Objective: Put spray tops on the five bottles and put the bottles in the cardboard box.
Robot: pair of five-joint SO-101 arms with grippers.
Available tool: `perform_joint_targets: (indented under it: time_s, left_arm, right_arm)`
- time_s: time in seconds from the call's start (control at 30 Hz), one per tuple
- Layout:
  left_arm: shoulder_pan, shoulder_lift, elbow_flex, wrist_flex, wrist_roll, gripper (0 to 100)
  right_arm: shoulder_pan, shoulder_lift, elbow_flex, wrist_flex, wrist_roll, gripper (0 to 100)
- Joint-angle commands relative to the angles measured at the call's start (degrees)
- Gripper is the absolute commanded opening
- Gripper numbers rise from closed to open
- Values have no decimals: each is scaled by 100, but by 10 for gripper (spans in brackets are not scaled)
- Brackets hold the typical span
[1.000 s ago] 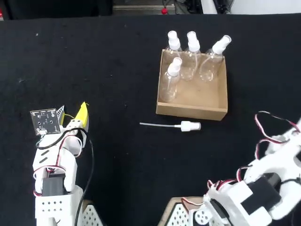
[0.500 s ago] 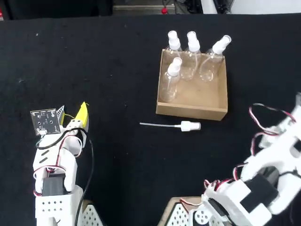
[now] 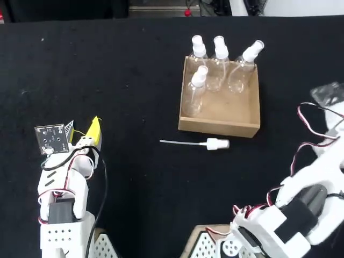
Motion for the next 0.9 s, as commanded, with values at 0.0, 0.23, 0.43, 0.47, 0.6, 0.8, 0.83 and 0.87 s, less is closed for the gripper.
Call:
perform_joint_targets:
  time_s: [0.0, 0.23, 0.43, 0.47, 0.6, 0.8, 0.83, 0.87]
  left_arm:
    - [66, 9, 127, -105, 44, 209]
    - [66, 9, 127, -105, 44, 209]
    - [66, 9, 127, -105, 44, 209]
    - [66, 9, 127, -105, 44, 209]
    - [66, 9, 127, -105, 44, 209]
    - [66, 9, 127, -105, 44, 209]
    - [66, 9, 127, -105, 44, 209]
    - [66, 9, 127, -105, 44, 209]
  right_arm:
    - [396, -75, 101, 35, 2022, 396]
    - [1029, -75, 655, 62, 4818, 396]
    - [1424, -75, 857, 62, 5969, 393]
    - [1477, -75, 857, 62, 6040, 393]
    - [1670, -31, 875, 70, 6444, 393]
    - [1723, -75, 1332, 62, 6796, 393]
    - [1723, -75, 1393, 62, 6822, 393]
    - [1714, -75, 1437, 44, 6848, 393]
